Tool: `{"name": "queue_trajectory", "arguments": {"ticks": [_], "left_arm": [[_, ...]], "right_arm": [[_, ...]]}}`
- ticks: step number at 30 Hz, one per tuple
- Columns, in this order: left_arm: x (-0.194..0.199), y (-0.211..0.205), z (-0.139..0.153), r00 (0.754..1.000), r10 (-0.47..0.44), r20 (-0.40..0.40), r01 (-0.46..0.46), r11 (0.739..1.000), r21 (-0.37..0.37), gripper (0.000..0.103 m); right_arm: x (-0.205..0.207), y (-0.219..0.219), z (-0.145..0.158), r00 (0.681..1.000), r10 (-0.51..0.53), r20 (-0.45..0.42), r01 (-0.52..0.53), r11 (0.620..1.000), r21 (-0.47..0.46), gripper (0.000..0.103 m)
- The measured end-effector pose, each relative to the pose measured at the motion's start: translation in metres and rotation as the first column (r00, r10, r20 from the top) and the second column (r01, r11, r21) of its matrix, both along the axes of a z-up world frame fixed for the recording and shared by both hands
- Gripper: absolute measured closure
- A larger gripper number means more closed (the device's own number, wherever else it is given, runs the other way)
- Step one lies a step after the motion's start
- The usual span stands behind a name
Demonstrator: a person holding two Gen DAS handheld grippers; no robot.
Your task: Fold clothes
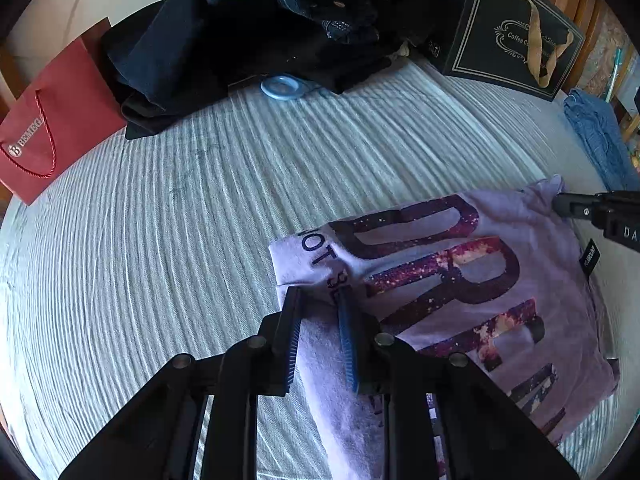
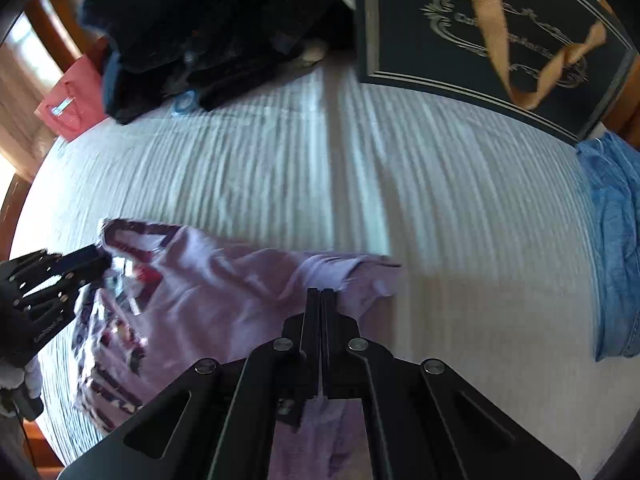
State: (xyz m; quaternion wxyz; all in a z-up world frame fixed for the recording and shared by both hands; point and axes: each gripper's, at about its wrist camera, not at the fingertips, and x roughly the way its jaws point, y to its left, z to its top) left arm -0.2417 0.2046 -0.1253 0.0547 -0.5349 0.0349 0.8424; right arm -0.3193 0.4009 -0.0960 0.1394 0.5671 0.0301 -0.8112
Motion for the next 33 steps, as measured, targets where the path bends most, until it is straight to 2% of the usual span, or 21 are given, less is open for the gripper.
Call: {"name": "queue_trajectory", "arguments": {"ticks": [3, 5, 6, 7, 8, 14, 18, 22, 27, 30, 31, 33], "left_arm": [[0.007, -0.006, 0.007, 1.0, 0.009, -0.007, -0.008, 0.999, 0.04, 0.079], [0.011, -0.01, 0.011, 1.0, 0.015, -0.012, -0.014, 0.998, 0.066, 0.071], [0.02, -0.014, 0.016, 0.999, 0.023, -0.022, -0.021, 0.996, 0.088, 0.066], [0.029, -0.017, 0.021, 0.999, 0.032, -0.034, -0.028, 0.993, 0.111, 0.053], [0.039, -0.02, 0.023, 0.998, 0.041, -0.038, -0.036, 0.991, 0.128, 0.048], [0.08, -0.017, 0.007, 0.999, 0.046, 0.017, -0.048, 0.99, 0.133, 0.048], [0.095, -0.012, -0.004, 0.998, 0.05, 0.036, -0.054, 0.99, 0.127, 0.048], [0.098, -0.008, -0.007, 0.998, 0.04, 0.04, -0.045, 0.989, 0.139, 0.048], [0.098, -0.003, -0.01, 0.999, 0.029, 0.043, -0.035, 0.988, 0.149, 0.048], [0.099, 0.001, -0.009, 0.999, 0.022, 0.037, -0.027, 0.99, 0.136, 0.048], [0.099, 0.002, -0.009, 0.999, 0.018, 0.037, -0.022, 0.991, 0.133, 0.049], [0.098, 0.004, -0.008, 0.999, 0.007, 0.043, -0.013, 0.991, 0.131, 0.059]], "right_arm": [[0.003, 0.017, 0.004, 1.0, -0.011, 0.017, 0.013, 0.995, -0.096, 0.101], [0.015, 0.024, 0.017, 1.0, 0.013, 0.004, -0.012, 0.987, -0.158, 0.091], [0.024, 0.027, 0.022, 1.0, 0.02, -0.001, -0.02, 0.983, -0.185, 0.069], [0.033, 0.03, 0.026, 1.0, 0.023, -0.001, -0.023, 0.979, -0.204, 0.044], [0.042, 0.032, 0.029, 1.0, 0.029, 0.004, -0.028, 0.974, -0.223, 0.037], [0.09, 0.039, 0.027, 0.998, 0.043, 0.046, -0.031, 0.967, -0.252, 0.038], [0.107, 0.042, 0.02, 0.997, 0.034, 0.064, -0.017, 0.966, -0.257, 0.038], [0.108, 0.043, 0.015, 0.998, 0.01, 0.068, 0.008, 0.966, -0.258, 0.037], [0.102, 0.03, 0.008, 0.997, 0.028, 0.068, -0.01, 0.968, -0.249, 0.034], [0.101, 0.019, 0.007, 0.998, 0.046, 0.05, -0.032, 0.971, -0.238, 0.026], [0.101, 0.015, 0.007, 0.998, 0.052, 0.046, -0.04, 0.974, -0.223, 0.028], [0.102, 0.007, 0.008, 0.997, 0.075, 0.027, -0.069, 0.983, -0.17, 0.037]]}}
